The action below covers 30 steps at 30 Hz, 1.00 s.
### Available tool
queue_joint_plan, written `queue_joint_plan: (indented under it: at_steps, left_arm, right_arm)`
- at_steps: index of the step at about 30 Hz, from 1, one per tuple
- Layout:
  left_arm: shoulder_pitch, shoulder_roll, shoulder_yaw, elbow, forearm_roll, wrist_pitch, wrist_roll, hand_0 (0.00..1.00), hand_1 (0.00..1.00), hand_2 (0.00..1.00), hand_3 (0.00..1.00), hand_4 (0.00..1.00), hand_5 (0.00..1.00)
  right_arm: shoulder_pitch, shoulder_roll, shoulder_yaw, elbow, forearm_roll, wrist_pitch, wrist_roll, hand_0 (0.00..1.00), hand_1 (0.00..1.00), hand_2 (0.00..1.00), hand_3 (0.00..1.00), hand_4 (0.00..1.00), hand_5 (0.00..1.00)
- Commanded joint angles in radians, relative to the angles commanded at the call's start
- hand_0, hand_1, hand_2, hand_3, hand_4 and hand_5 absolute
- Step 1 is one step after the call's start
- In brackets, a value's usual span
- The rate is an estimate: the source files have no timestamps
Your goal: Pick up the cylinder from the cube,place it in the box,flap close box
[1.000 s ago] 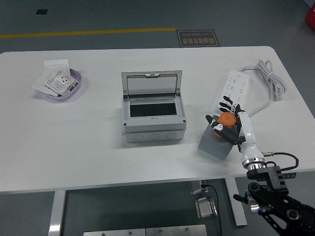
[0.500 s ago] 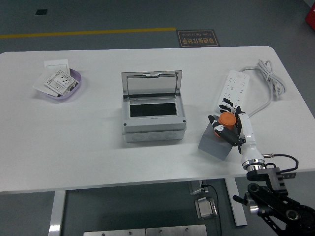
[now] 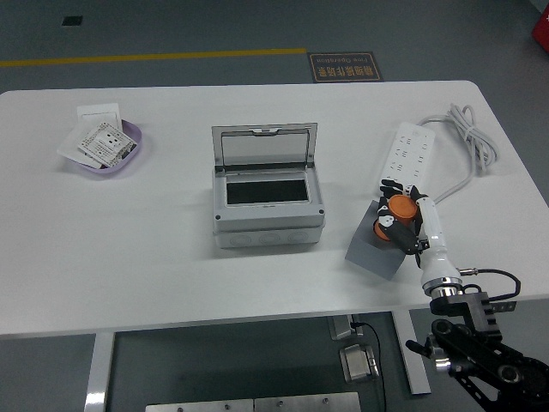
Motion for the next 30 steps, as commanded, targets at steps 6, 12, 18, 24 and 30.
queue_joint_plan:
  at_steps: [6, 12, 18, 24, 30]
  left_arm:
    - [0.000, 0.001, 0.003, 0.000, -0.004, 0.005, -0.008, 0.633, 0.679, 0.565, 0.602, 0.696, 0.194]
    - [-0.002, 0.001, 0.012, 0.000, -0.017, 0.010, -0.017, 0.633, 0.680, 0.566, 0.602, 0.697, 0.201]
    - [-0.004, 0.001, 0.023, 0.000, -0.032, 0.016, -0.027, 0.633, 0.676, 0.569, 0.603, 0.706, 0.208]
    - [-0.004, 0.002, 0.014, 0.000, -0.022, 0.021, -0.029, 0.632, 0.675, 0.572, 0.604, 0.710, 0.215]
    - [-0.003, 0.001, 0.009, 0.000, -0.015, 0.023, -0.030, 0.632, 0.675, 0.575, 0.604, 0.712, 0.219]
  right_arm:
    - [0.001, -0.001, 0.001, 0.003, -0.001, 0.003, -0.005, 0.809, 0.722, 0.671, 0.637, 0.160, 0.121]
    - [0.005, -0.002, 0.001, 0.015, -0.010, -0.003, -0.017, 0.807, 0.719, 0.655, 0.620, 0.157, 0.125]
    - [0.015, -0.004, 0.009, 0.028, -0.023, -0.004, -0.023, 0.802, 0.706, 0.631, 0.553, 0.157, 0.025]
    - [0.028, -0.004, 0.024, 0.032, -0.025, -0.004, -0.017, 0.801, 0.689, 0.610, 0.468, 0.156, 0.002]
    - [0.051, -0.008, 0.027, 0.052, -0.060, -0.004, -0.036, 0.677, 0.588, 0.523, 0.372, 0.204, 0.002]
